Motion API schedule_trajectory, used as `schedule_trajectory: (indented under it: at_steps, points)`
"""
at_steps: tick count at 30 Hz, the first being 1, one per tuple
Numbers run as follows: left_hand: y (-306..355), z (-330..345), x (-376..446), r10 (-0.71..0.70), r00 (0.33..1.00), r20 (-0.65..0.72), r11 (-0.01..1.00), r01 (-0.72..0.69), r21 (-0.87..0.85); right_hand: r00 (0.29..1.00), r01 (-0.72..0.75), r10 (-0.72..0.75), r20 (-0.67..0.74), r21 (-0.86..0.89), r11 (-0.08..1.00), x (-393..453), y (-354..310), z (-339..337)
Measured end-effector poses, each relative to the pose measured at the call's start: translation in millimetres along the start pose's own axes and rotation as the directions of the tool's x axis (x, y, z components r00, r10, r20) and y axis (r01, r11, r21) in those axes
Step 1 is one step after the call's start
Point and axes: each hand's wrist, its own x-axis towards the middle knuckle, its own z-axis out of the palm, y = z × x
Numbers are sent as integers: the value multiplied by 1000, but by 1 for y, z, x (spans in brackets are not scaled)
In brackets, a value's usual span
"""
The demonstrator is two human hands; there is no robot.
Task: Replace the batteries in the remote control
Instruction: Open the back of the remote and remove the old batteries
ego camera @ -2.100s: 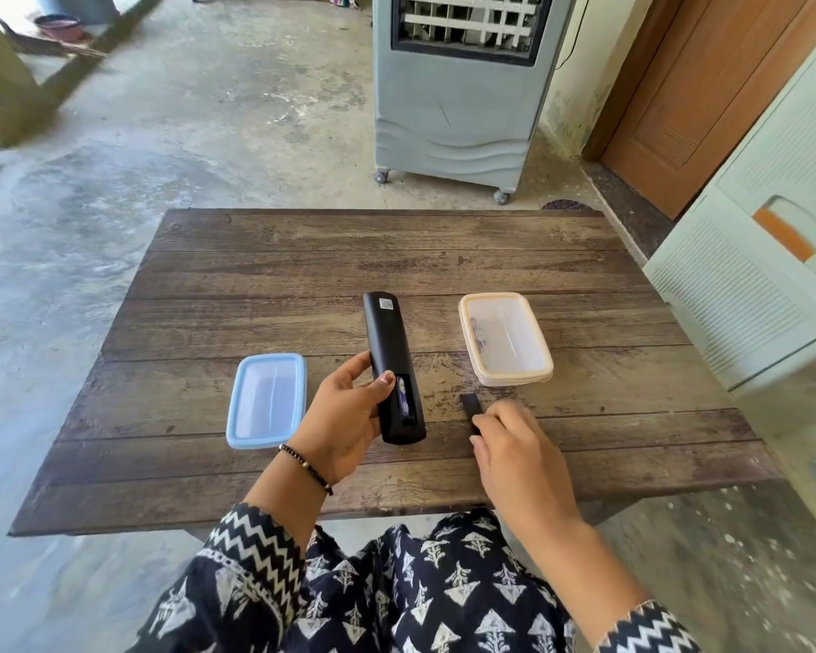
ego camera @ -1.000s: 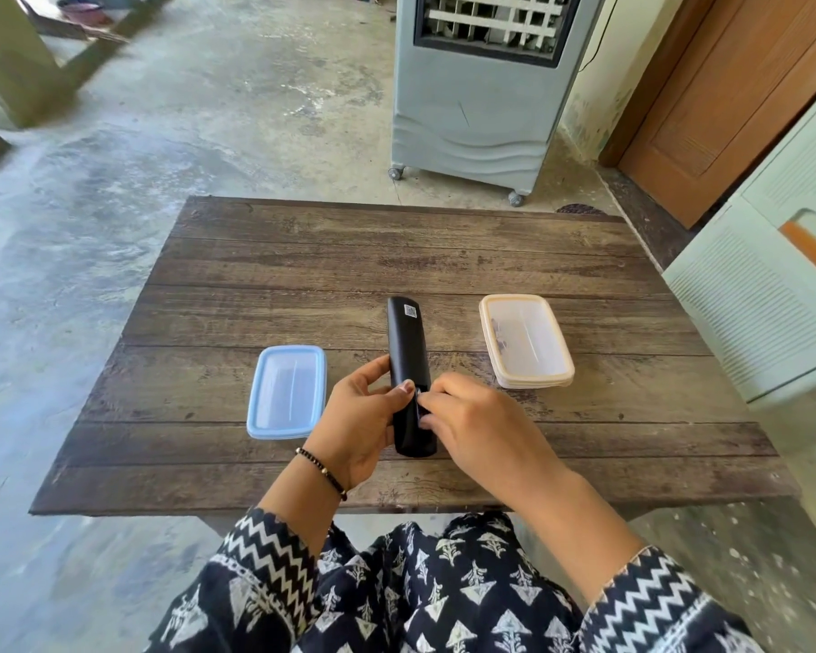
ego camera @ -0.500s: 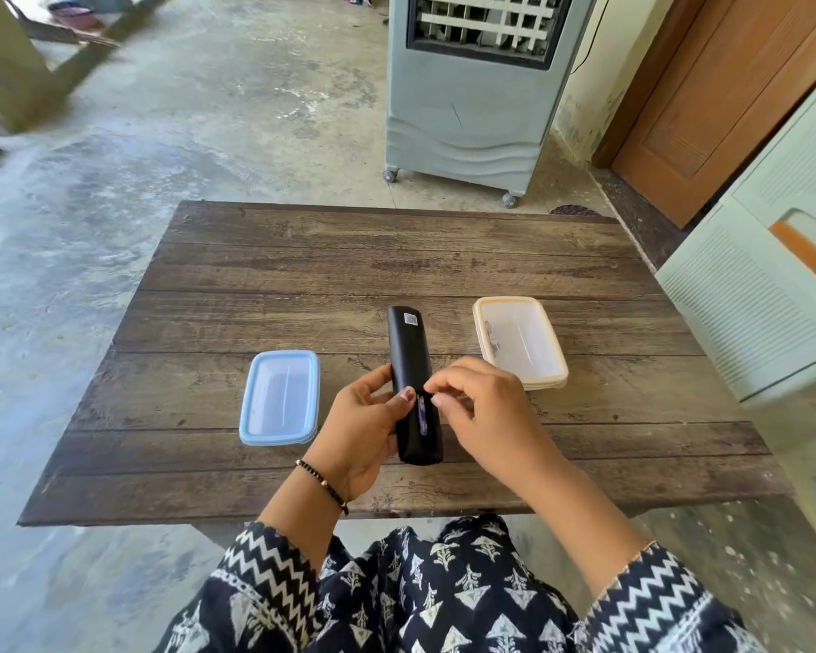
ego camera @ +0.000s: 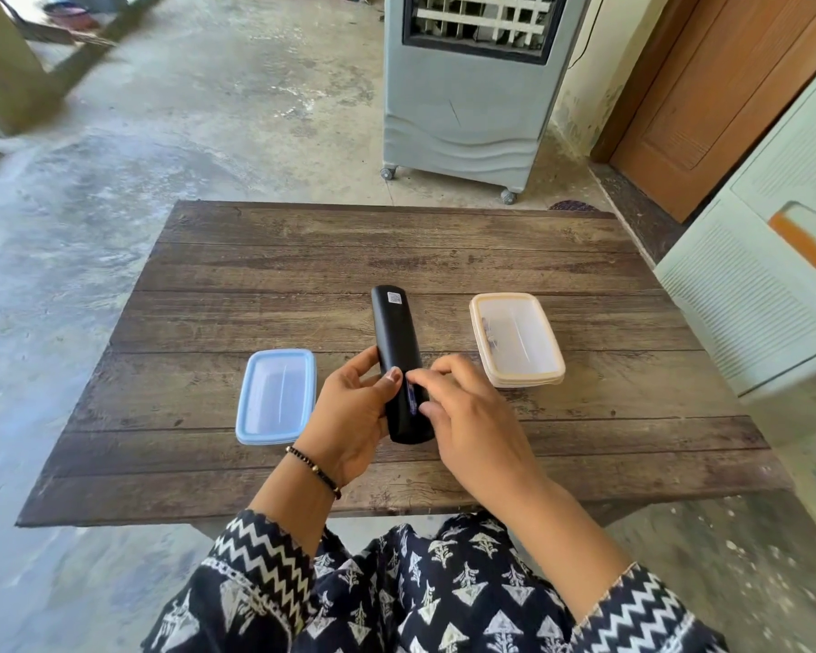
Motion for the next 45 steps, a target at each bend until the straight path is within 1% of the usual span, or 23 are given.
schedule_trajectory:
  at_steps: [3,8,12,17,21,25,27,29,31,33,36,45]
  points:
    - [-2,-1,0,-13,1000,-9,1000,13,17,999,48,-48,13,-8,999,0,3,-3]
    - [-5,-1,-2,-50,999,-17,998,51,33,986,122,-116,116,-39,992,4,7,-8]
    - [-6,0,-2,-57,998,-11,997,58,42,974,167,-151,166,-84,982,7,8,-12]
    - [-6,0,-1,-48,998,-39,997,50,63,959,229,-197,204,-147,962,8,5,-14]
    - [-5,-1,-3,-59,997,-51,996,63,65,951,250,-218,220,-129,960,6,5,-18]
    - [-3,-1,-4,-81,995,-56,995,85,56,919,326,-273,286,-159,932,8,5,-20]
    - [-3,0,-5,-92,995,-48,994,94,52,905,365,-304,296,-179,914,10,5,-21]
    - [-5,4,-6,-113,993,-21,992,114,53,913,354,-301,275,-170,919,16,6,-24]
    - [-7,7,-7,-109,994,-20,994,110,29,935,286,-249,252,-122,950,23,8,-26]
    - [-7,6,-5,-94,995,-34,996,94,1,942,232,-210,261,-55,971,25,11,-28]
    - [-5,1,-4,-98,995,-34,995,98,11,937,212,-206,283,12,977,23,12,-26]
    - [-3,1,-4,-74,994,-75,995,79,65,923,239,-214,319,-40,970,24,10,-22]
